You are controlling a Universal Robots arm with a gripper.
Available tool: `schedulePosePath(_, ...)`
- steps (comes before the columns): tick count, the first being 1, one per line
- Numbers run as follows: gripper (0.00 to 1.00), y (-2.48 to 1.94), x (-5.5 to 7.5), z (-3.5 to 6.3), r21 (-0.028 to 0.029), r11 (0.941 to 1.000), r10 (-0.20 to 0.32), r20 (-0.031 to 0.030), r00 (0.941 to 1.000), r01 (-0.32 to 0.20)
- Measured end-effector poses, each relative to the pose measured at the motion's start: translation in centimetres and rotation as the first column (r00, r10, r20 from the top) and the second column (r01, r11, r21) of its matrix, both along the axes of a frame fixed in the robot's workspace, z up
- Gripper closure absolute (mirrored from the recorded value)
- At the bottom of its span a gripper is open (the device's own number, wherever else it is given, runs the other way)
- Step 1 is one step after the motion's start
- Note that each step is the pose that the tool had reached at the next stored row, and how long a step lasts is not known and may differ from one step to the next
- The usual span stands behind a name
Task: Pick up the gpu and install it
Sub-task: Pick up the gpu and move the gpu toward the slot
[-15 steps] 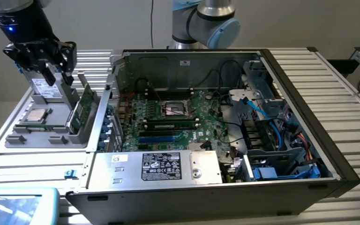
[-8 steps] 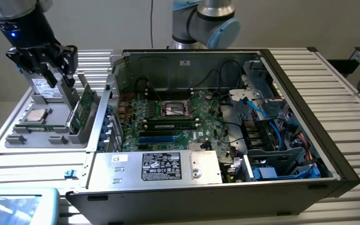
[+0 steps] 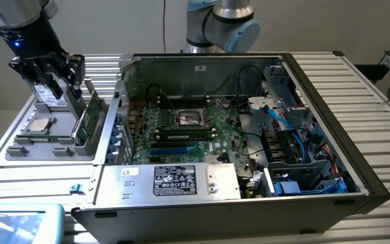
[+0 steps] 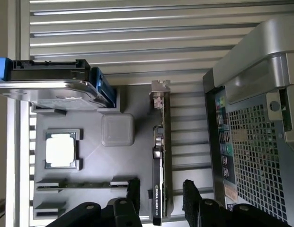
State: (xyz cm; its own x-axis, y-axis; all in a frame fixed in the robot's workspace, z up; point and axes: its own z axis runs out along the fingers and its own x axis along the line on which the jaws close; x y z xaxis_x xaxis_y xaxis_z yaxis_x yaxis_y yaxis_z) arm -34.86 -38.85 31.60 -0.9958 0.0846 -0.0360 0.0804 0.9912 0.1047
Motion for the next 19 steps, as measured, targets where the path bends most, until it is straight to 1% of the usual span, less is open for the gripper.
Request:
schedulePosePath(7, 0.5, -0.01, -0.2, -1.27, 0.0, 1.0, 0.0, 0.0037, 1.0, 0.0)
schedulePosePath(9, 0.5, 0.0, -0.3, -1.61, 0.0, 1.0, 0.0, 0.0067, 1.0, 0.0)
schedulePosePath(14, 0.5, 0.0, -0.2, -2.36, 0.0001, 1.0, 0.0, 0.0206, 0.9998, 0.0)
schedulePosePath(16, 0.5, -0.01, -0.3, -2.71, 0.0, 1.0, 0.0, 0.0225, 0.9997, 0.0)
schedulePosePath(19, 0.5, -0.01, -0.3, -3.24, -0.0004, 1.0, 0.0, 0.0237, 0.9997, 0.0)
